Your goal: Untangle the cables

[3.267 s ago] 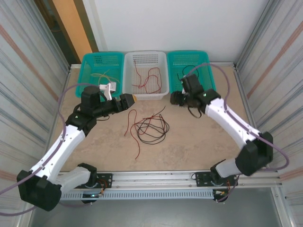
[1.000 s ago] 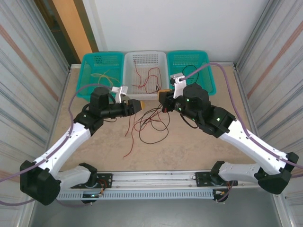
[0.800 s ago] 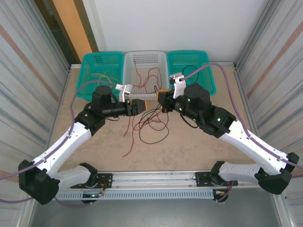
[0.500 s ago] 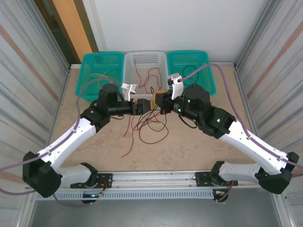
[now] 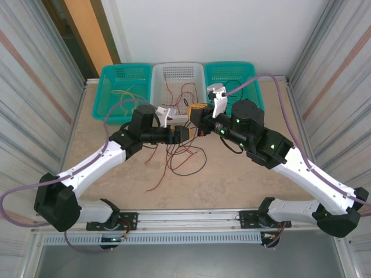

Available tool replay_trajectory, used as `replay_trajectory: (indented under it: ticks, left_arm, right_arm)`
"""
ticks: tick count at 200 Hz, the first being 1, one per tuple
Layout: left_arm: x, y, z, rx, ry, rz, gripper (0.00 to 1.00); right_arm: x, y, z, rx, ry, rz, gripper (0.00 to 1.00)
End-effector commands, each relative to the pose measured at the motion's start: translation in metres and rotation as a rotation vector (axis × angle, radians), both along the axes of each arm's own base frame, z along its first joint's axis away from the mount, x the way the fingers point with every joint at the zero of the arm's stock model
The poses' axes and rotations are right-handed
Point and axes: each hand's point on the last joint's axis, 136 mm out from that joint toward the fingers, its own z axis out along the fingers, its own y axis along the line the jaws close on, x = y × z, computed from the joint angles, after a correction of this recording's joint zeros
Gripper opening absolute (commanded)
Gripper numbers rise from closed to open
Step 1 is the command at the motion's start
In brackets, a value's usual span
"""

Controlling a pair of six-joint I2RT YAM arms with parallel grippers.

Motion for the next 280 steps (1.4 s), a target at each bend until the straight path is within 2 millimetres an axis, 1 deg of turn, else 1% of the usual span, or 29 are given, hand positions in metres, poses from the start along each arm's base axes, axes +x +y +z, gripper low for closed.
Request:
replay_trajectory:
  ticks: [1,26,45,66,86,106,125,137,150,159,176,197,218,232,248,265,280]
  left_arm:
    - [0.0,0.004,-0.027,0.08,0.027,0.003,0.66]
    - [0.0,0.013,-0.048,0.147,0.064,0.028,0.64]
    - [-0.001,0.022,-0.06,0.162,0.094,0.055,0.64]
    - [-0.004,0.029,-0.069,0.166,0.121,0.068,0.63]
    - [-0.009,0.036,-0.07,0.178,0.126,0.071,0.66]
    - [-0.013,0.043,-0.067,0.193,0.113,0.077,0.68]
    - [-0.015,0.053,-0.061,0.202,0.109,0.09,0.69]
    - [-0.015,0.059,-0.05,0.188,0.095,0.101,0.7]
    - [-0.011,0.067,-0.029,0.158,0.064,0.124,0.72]
    - [-0.01,0.071,-0.009,0.124,0.025,0.132,0.73]
    - [-0.008,0.076,0.036,0.065,-0.073,0.133,0.77]
    - [-0.012,0.071,0.084,-0.005,-0.18,0.093,0.79]
    - [-0.016,0.061,0.12,-0.109,-0.239,0.039,0.8]
    - [-0.017,0.056,0.137,-0.174,-0.267,0.014,0.81]
    - [-0.017,0.052,0.151,-0.22,-0.294,0.001,0.82]
    - [-0.017,0.048,0.16,-0.242,-0.315,-0.012,0.81]
    - [-0.017,0.046,0.165,-0.25,-0.324,-0.019,0.8]
  right_arm:
    - [-0.005,-0.011,0.035,0.043,-0.092,-0.017,0.0]
    - [-0.007,-0.017,0.044,0.046,-0.113,-0.029,0.0]
    - [-0.01,-0.024,0.048,0.048,-0.126,-0.042,0.0]
    - [-0.012,-0.031,0.051,0.046,-0.135,-0.056,0.0]
    - [-0.015,-0.039,0.054,0.053,-0.144,-0.067,0.0]
    - [-0.017,-0.046,0.054,0.044,-0.145,-0.082,0.0]
    - [-0.02,-0.049,0.055,0.049,-0.143,-0.075,0.0]
    - [-0.021,-0.05,0.054,0.052,-0.135,-0.058,0.0]
    - [-0.022,-0.049,0.05,0.064,-0.105,-0.022,0.0]
    - [-0.022,-0.048,0.047,0.076,-0.075,0.013,0.0]
    - [-0.021,-0.049,0.042,0.115,-0.009,0.08,0.0]
    - [-0.018,-0.051,0.038,0.161,0.048,0.136,0.0]
    - [-0.018,-0.048,0.036,0.203,0.087,0.198,0.0]
    - [-0.02,-0.042,0.034,0.215,0.103,0.244,0.0]
    - [-0.019,-0.035,0.029,0.216,0.13,0.277,0.0]
    - [-0.019,-0.027,0.024,0.216,0.157,0.321,0.0]
    - [-0.02,-0.019,0.019,0.218,0.179,0.358,0.0]
